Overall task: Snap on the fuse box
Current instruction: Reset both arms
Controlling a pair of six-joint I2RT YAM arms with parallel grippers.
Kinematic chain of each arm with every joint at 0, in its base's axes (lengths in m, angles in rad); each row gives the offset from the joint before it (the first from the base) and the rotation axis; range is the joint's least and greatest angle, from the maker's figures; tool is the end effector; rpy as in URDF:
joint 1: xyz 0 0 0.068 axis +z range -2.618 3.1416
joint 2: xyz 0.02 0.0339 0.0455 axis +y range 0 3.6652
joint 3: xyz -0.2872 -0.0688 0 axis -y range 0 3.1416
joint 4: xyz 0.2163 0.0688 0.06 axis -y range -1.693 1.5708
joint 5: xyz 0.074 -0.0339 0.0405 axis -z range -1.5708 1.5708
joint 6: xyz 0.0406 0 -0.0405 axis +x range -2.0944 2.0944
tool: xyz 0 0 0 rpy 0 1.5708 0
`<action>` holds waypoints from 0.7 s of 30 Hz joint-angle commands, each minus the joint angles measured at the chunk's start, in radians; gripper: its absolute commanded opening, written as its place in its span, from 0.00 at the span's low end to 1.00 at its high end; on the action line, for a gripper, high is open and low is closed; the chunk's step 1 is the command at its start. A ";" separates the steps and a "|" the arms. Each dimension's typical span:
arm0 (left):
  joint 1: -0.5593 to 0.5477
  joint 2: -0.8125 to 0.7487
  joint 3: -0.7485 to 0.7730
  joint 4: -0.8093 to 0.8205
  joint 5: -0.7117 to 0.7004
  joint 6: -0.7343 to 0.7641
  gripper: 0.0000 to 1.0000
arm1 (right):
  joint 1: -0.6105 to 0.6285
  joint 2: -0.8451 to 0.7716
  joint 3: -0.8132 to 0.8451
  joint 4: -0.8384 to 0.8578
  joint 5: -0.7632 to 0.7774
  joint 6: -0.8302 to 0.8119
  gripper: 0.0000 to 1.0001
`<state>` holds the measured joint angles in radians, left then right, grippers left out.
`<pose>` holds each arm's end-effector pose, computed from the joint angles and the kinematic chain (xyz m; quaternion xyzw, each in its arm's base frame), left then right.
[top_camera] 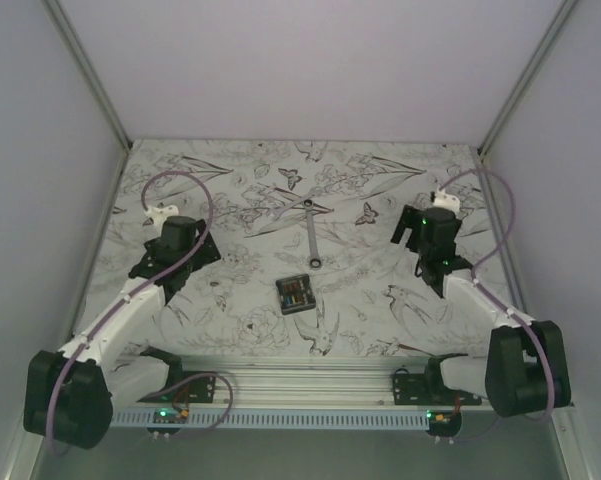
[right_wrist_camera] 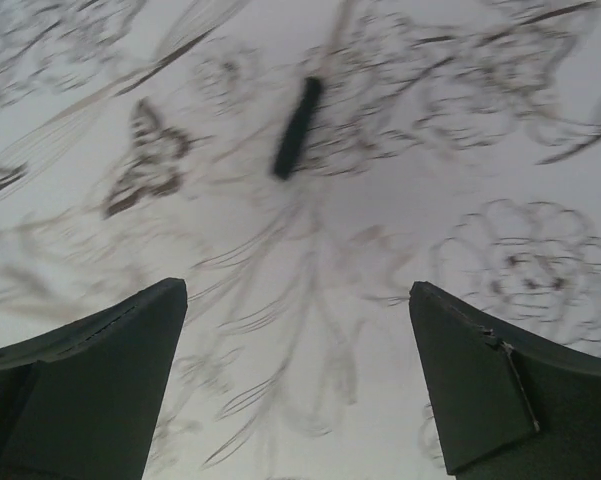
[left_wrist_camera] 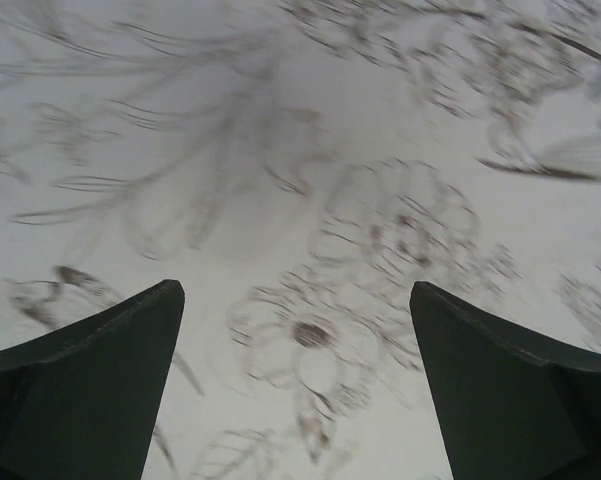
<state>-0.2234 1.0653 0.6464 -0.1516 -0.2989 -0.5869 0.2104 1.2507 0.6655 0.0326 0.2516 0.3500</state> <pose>0.1956 -0.0322 0.2707 -0.2271 0.8405 -0.0668 0.4873 0.2364 0.0401 0.2572 0.1214 0.8599 0.0284 0.4950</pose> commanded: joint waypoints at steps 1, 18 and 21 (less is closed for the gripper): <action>0.071 0.046 -0.045 0.105 -0.230 0.107 1.00 | -0.068 -0.013 -0.171 0.467 0.174 -0.105 0.99; 0.162 0.397 -0.224 0.864 0.029 0.507 1.00 | -0.108 0.019 -0.322 0.835 0.071 -0.304 0.99; 0.155 0.426 -0.308 1.052 0.092 0.551 1.00 | -0.108 0.024 -0.363 0.854 0.058 -0.286 0.99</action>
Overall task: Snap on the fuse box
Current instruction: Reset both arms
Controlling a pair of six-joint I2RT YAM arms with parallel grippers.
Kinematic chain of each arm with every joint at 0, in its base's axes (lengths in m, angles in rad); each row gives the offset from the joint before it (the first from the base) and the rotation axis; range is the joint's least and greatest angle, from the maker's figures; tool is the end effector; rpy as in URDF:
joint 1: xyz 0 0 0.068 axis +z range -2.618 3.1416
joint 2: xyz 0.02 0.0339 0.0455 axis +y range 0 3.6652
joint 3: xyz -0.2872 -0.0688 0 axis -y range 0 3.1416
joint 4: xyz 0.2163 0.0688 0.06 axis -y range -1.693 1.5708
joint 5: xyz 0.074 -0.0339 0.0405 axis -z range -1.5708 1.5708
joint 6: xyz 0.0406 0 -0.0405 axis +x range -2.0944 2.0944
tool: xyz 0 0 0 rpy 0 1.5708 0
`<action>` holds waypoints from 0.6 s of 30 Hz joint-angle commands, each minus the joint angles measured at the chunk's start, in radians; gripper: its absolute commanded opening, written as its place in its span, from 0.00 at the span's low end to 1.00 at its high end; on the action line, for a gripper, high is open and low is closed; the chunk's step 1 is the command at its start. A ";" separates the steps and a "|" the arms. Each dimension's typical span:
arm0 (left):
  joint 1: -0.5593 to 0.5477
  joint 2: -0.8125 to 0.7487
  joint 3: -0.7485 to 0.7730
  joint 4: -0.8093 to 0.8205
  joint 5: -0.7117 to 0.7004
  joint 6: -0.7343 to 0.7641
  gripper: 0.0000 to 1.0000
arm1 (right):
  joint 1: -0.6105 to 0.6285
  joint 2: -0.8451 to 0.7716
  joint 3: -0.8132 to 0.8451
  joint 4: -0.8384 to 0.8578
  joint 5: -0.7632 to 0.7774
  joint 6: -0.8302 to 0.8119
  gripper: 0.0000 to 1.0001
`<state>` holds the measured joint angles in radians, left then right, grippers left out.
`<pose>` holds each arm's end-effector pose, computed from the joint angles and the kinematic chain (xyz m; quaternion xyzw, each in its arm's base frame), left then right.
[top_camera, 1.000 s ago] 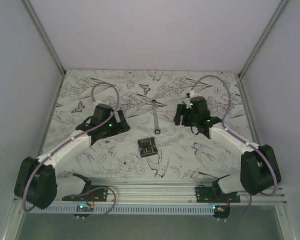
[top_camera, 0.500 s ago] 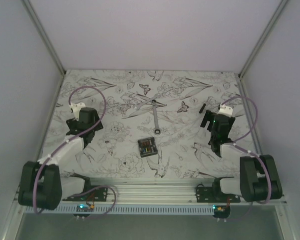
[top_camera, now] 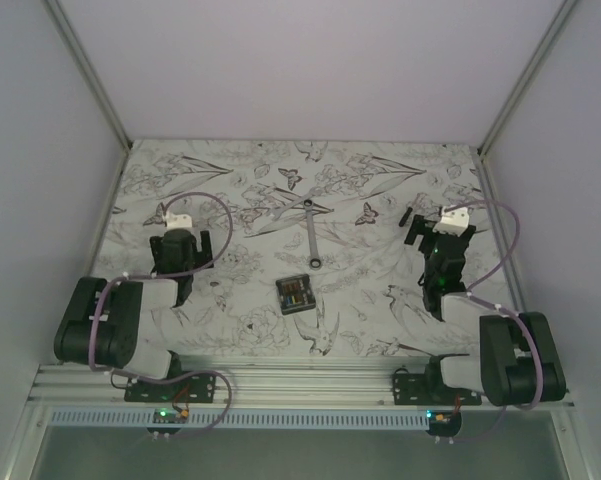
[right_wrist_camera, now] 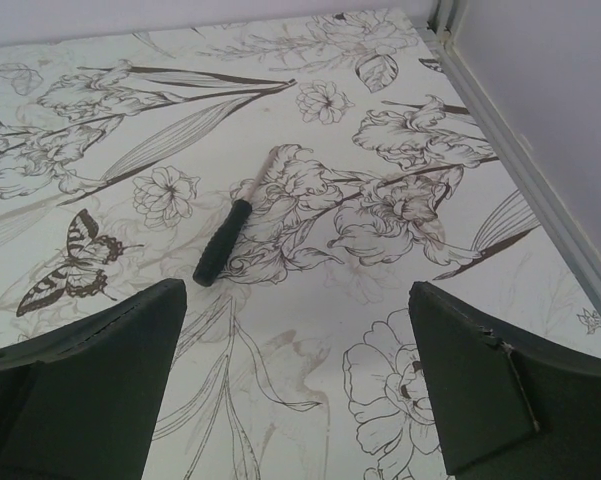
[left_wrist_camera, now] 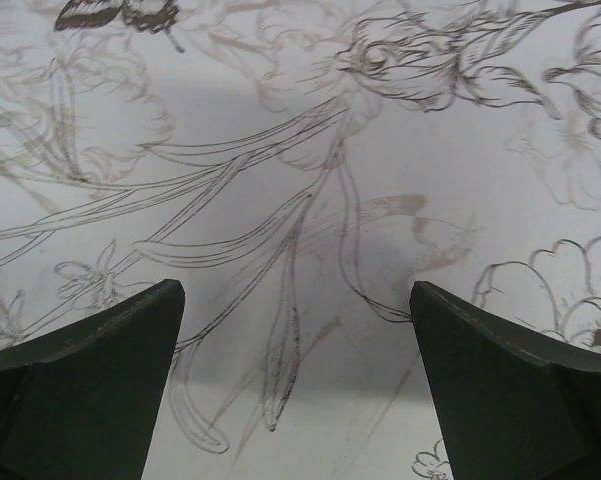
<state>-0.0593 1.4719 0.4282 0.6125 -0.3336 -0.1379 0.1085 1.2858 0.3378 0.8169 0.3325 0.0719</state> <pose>0.2547 -0.0018 0.1956 -0.1221 0.8262 0.0867 0.5432 0.2257 0.0113 0.2337 0.0955 0.7434 -0.0654 0.6587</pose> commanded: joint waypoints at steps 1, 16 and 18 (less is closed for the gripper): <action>-0.014 0.042 -0.085 0.302 0.130 0.112 1.00 | -0.006 0.014 -0.064 0.129 -0.033 -0.012 0.99; 0.012 0.037 -0.065 0.250 0.163 0.090 1.00 | -0.075 0.219 -0.065 0.287 -0.307 -0.032 0.99; 0.012 0.037 -0.064 0.250 0.163 0.091 1.00 | -0.075 0.218 -0.064 0.284 -0.306 -0.032 0.99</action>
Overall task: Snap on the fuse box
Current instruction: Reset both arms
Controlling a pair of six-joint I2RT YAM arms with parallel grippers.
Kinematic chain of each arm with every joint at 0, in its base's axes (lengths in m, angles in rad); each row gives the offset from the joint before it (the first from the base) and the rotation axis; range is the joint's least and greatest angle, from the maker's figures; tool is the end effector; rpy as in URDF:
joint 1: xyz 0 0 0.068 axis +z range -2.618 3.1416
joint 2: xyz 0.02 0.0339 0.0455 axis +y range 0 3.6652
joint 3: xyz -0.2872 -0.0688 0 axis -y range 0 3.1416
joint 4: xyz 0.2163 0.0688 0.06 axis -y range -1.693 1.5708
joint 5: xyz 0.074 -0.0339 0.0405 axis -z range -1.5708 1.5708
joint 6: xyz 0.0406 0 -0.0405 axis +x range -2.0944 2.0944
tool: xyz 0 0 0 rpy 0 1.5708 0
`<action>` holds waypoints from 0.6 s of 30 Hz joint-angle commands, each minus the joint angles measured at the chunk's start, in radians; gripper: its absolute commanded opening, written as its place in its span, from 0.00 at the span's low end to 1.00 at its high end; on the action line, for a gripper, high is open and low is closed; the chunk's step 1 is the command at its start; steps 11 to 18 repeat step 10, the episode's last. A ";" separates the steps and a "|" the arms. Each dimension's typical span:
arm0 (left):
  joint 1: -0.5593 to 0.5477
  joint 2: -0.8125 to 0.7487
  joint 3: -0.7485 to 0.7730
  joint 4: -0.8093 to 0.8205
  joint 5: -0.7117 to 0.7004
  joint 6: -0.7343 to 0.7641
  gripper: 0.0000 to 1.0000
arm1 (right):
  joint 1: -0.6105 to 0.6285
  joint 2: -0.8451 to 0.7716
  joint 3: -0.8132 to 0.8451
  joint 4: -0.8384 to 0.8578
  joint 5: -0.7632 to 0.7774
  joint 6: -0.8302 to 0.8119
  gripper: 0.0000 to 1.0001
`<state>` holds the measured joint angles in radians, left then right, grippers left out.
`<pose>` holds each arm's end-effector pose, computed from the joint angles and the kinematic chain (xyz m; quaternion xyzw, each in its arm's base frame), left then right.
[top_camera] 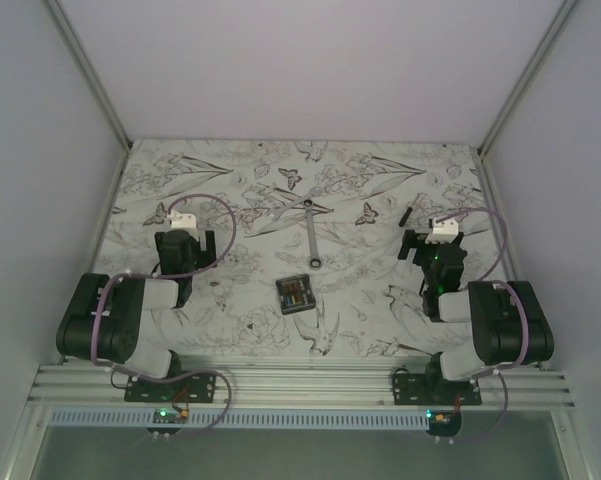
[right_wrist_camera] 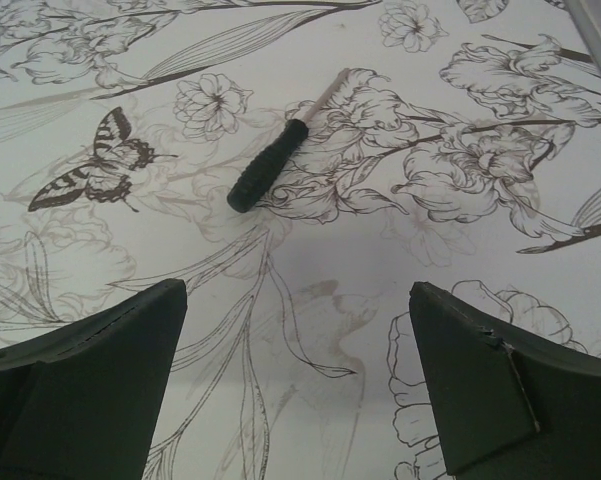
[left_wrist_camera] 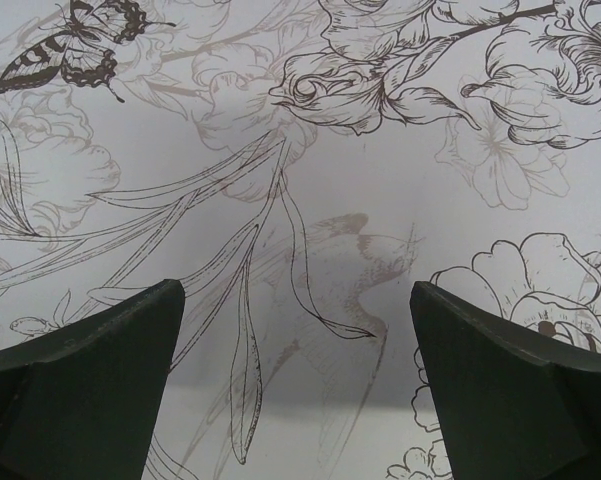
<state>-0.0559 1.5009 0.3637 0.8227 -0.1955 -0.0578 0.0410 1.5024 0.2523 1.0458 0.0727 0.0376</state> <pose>0.2536 -0.0063 0.1937 -0.0581 0.8052 0.0456 0.5884 0.2375 0.0068 0.1904 0.0216 0.7751 -0.0034 0.6315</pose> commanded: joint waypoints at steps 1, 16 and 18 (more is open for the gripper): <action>0.008 0.008 0.001 0.039 0.025 0.010 1.00 | -0.007 0.001 0.021 0.054 -0.047 0.002 0.99; 0.016 0.008 0.006 0.029 0.042 0.009 1.00 | -0.006 -0.003 0.015 0.060 -0.044 0.001 0.99; 0.016 0.008 0.006 0.029 0.042 0.009 1.00 | -0.006 -0.003 0.015 0.060 -0.044 0.001 0.99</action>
